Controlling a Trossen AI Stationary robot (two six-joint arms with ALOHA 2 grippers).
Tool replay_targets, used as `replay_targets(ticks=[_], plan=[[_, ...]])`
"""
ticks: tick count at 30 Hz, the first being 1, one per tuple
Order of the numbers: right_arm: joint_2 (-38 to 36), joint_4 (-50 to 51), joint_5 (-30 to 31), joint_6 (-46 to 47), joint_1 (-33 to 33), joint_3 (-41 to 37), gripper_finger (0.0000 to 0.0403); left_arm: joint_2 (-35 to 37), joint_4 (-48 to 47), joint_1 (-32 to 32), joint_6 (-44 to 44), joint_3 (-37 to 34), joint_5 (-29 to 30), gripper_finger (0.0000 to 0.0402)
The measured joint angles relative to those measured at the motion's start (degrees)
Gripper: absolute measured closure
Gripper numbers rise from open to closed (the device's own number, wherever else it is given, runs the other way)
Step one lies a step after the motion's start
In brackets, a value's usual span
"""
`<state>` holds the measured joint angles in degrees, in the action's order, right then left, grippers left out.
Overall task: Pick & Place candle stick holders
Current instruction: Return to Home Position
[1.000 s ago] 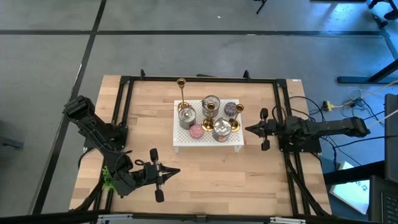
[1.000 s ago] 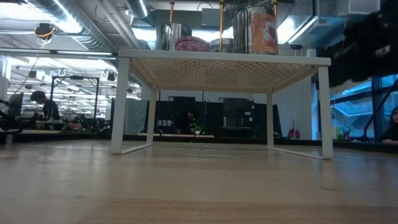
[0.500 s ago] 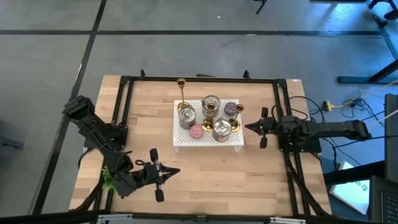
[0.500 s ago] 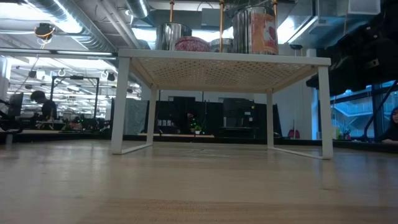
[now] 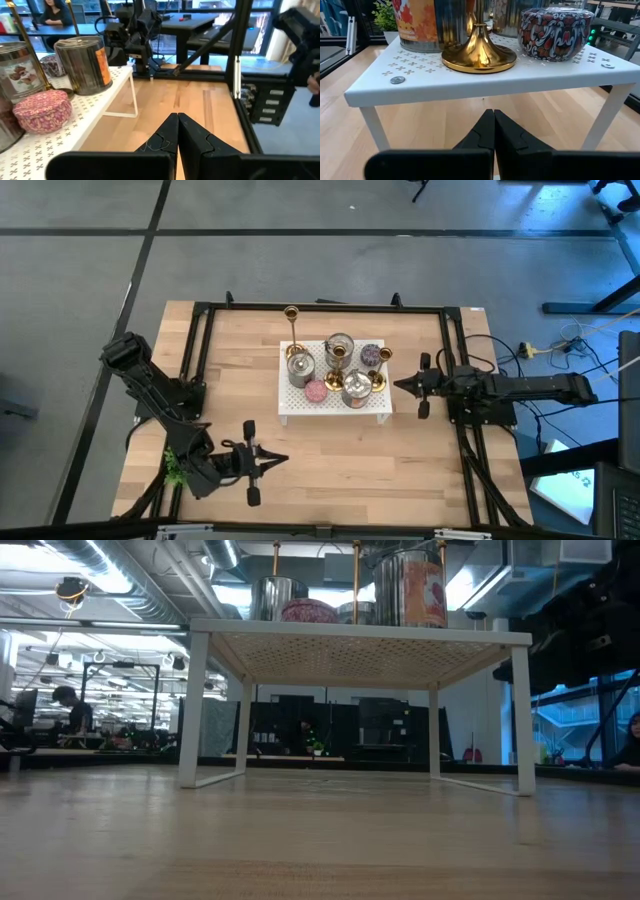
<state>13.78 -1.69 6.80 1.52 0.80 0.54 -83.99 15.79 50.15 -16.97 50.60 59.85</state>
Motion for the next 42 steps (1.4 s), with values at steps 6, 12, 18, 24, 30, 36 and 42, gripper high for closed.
replay_targets(ticks=[6,12,18,24,30,36,42], plan=[[0.0,0.0,0.0,0.0,0.0,0.0,0.0403,0.1,-2.9,-0.7,0.1,0.0,-1.4,0.04],[0.0,0.0,-0.1,2.9,0.0,0.0,0.0403,0.1,3.2,-5.1,0.2,-3.6,-9.4,0.04],[0.0,0.0,-0.1,4.1,0.0,0.0,0.0403,0.8,14.0,-9.2,5.8,-8.3,-17.7,0.04],[0.0,0.0,0.0,4.1,0.0,0.0,0.0403,5.1,13.1,-11.5,10.3,-8.5,-21.3,0.04],[0.0,0.0,0.0,4.1,0.0,0.0,0.0403,11.3,5.5,-11.6,14.2,-8.5,-22.1,0.04],[0.0,0.0,0.0,4.1,0.0,0.0,0.0402,19.0,10.9,-11.6,16.6,-16.5,-25.6,0.04],[0.0,0.0,0.0,4.1,0.0,0.0,0.0402,27.8,24.9,-11.7,17.8,-30.3,-28.5,0.04]])
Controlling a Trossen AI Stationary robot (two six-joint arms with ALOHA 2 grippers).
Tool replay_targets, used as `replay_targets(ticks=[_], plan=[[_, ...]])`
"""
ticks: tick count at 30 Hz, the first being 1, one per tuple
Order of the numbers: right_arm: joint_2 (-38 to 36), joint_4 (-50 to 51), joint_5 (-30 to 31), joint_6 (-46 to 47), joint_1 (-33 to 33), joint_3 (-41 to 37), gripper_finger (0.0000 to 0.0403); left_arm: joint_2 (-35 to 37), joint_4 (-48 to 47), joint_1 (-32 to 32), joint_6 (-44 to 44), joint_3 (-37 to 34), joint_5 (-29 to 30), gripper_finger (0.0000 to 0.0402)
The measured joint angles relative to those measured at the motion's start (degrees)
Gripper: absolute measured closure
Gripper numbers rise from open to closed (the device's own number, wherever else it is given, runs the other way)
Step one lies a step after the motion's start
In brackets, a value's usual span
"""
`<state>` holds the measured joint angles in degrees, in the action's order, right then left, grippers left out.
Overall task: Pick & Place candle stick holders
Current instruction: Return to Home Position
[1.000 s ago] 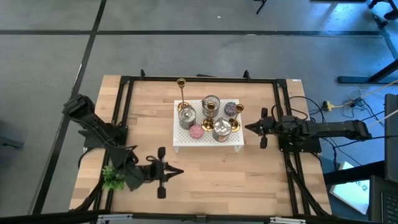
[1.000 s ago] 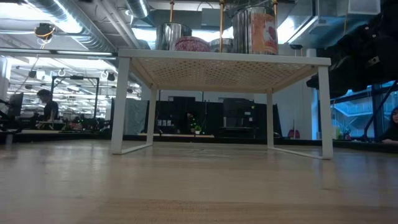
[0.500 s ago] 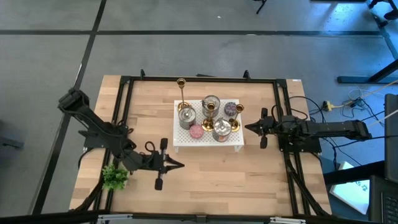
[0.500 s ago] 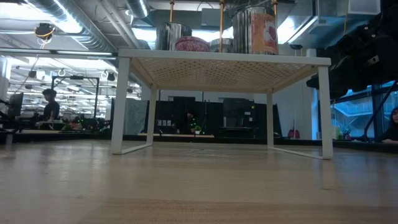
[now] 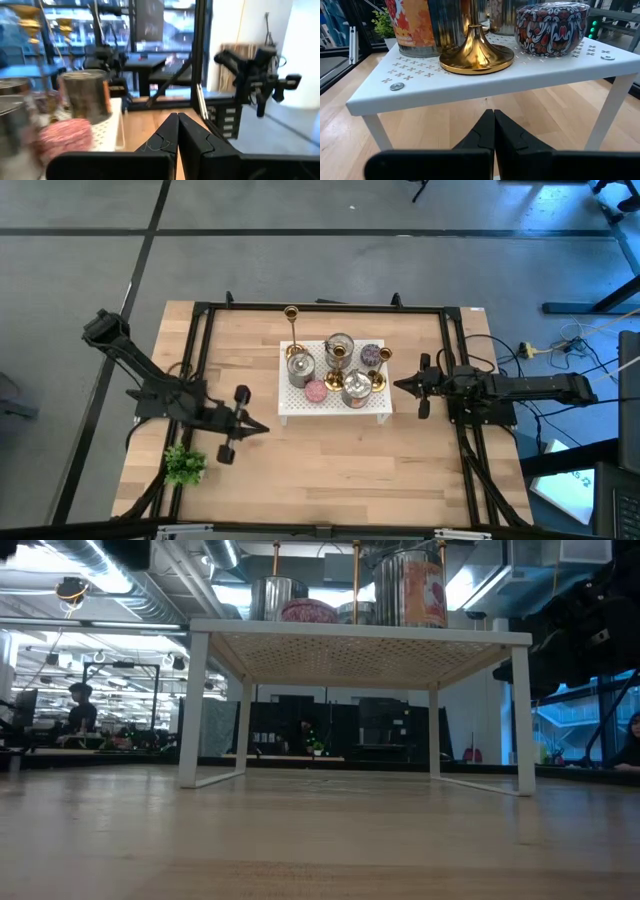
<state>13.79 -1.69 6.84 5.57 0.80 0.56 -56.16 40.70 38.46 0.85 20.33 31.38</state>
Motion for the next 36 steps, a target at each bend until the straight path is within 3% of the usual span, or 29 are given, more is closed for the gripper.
replay_targets(ticks=[6,12,25,31,36], plan=[[0.0,0.0,0.0,0.0,0.0,0.0,0.0402,10.6,11.4,-2.0,1.0,-13.2,-2.1,0.04],[0.0,0.0,0.0,0.0,0.0,0.0,0.0402,21.5,9.6,-6.9,-1.0,-19.8,-9.3,0.04],[0.0,0.0,0.0,0.0,0.0,0.0,0.0402,30.5,-4.8,-19.8,-0.7,-19.8,-21.4,0.04],[0.0,0.0,0.0,0.0,0.0,0.0,0.0402,32.2,-11.2,-24.7,-3.0,-19.8,-23.7,0.04],[0.0,0.0,0.0,0.0,0.0,0.0,0.0402,33.1,-12.2,-27.3,1.0,-19.8,-31.5,0.04]])
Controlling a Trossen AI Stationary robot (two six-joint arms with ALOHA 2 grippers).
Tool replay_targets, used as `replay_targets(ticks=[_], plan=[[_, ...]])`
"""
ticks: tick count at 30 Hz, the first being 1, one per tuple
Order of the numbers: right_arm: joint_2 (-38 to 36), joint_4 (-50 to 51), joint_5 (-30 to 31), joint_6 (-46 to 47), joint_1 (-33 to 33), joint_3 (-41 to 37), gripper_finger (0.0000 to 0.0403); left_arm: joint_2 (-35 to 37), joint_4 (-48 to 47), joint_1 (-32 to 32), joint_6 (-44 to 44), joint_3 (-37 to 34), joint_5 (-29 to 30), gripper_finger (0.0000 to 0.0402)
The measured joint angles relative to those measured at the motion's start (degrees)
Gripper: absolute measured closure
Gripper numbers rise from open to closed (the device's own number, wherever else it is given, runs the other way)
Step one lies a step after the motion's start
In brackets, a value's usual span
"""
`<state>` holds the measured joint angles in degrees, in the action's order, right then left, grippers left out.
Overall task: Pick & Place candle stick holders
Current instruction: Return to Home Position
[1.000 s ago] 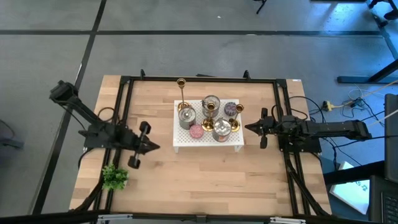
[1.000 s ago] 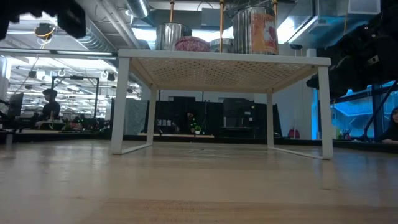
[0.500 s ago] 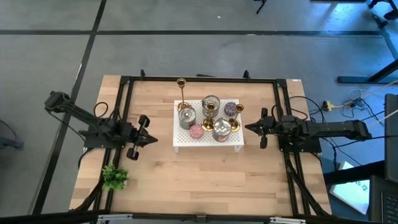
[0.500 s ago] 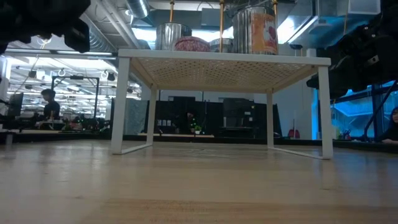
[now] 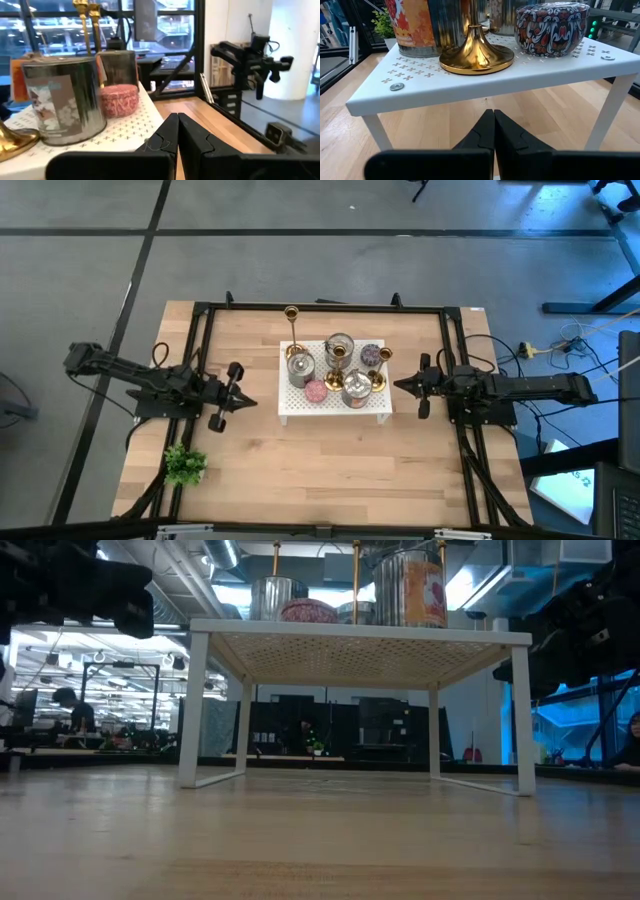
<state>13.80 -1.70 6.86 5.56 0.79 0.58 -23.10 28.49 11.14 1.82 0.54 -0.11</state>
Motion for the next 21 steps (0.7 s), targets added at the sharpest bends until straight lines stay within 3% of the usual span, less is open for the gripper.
replay_targets(ticks=[6,11,21], plan=[[0.0,0.0,0.0,0.0,0.0,0.0,0.0402,1.2,-7.1,-2.2,-3.9,0.0,-0.9,0.04],[0.0,0.0,0.0,0.0,0.0,0.0,0.0402,1.8,-12.6,-3.2,-7.5,0.0,1.8,0.04],[0.0,0.0,0.0,0.0,0.0,0.0,0.0402,1.8,-18.3,-1.8,-8.1,0.0,0.4,0.0399]])
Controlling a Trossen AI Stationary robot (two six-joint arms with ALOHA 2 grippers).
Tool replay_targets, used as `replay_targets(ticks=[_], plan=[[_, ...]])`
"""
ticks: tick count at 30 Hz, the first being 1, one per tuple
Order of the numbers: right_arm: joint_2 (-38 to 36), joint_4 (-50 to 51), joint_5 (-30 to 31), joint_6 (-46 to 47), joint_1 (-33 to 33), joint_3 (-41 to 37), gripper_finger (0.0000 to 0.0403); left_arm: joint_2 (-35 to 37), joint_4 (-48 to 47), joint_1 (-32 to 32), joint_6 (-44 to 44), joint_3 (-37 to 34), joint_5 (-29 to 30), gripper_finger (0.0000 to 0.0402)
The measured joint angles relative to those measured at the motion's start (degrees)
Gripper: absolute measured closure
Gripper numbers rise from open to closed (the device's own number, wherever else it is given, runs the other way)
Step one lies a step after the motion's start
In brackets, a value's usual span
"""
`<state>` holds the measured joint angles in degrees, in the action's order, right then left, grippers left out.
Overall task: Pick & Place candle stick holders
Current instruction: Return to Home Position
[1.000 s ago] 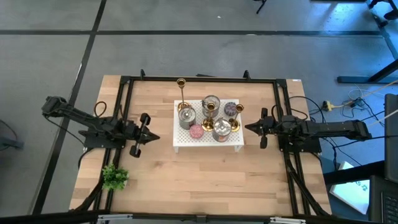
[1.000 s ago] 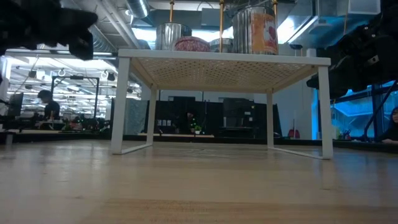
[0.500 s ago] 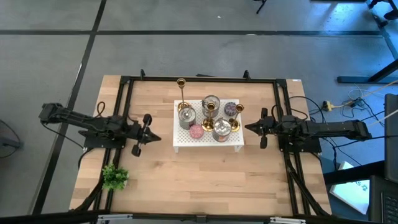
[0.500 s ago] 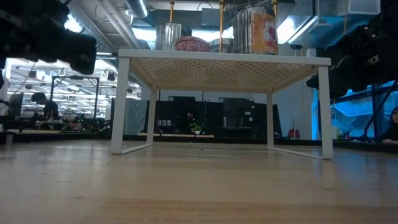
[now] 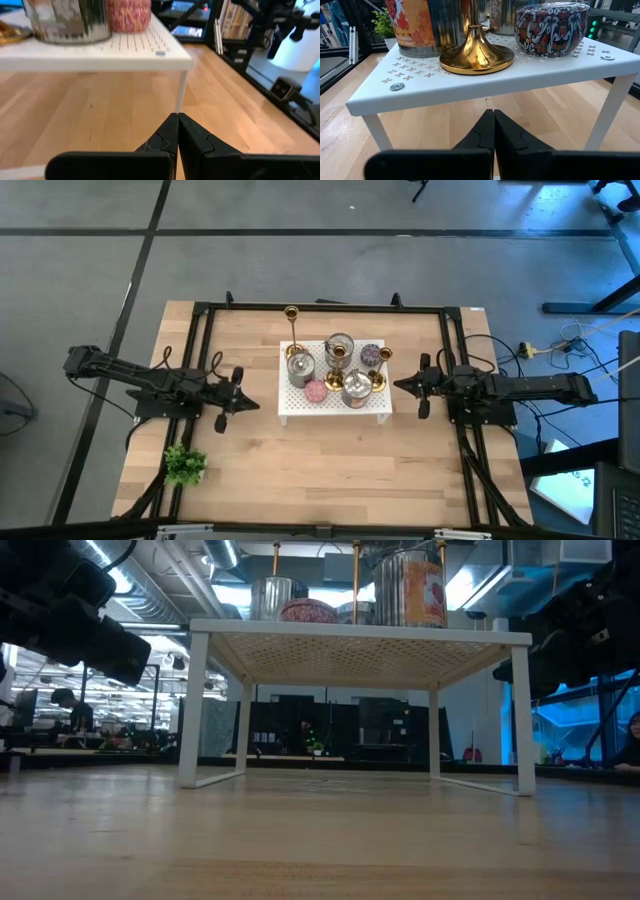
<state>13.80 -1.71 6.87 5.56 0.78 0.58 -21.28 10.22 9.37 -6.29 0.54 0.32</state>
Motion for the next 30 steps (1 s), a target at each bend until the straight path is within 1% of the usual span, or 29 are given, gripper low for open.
replay_targets(ticks=[10,13,22,27,30], plan=[[0.0,0.0,0.0,0.0,0.0,0.0,0.0402,0.0,-2.3,0.0,2.0,0.0,0.1,0.0399],[0.0,0.0,0.0,0.0,0.0,0.0,0.0402,0.0,-4.2,0.0,2.0,0.0,1.3,0.04],[0.0,0.0,0.0,0.0,0.0,0.0,0.0402,0.1,-7.1,-0.1,3.2,0.0,1.7,0.0399],[0.0,0.0,0.0,0.0,0.0,0.0,0.0402,0.1,-9.1,-0.1,3.7,0.0,3.8,0.04],[0.0,0.0,0.0,0.0,0.0,0.0,0.0402,0.1,-9.2,-0.1,4.0,0.0,2.8,0.0399]])
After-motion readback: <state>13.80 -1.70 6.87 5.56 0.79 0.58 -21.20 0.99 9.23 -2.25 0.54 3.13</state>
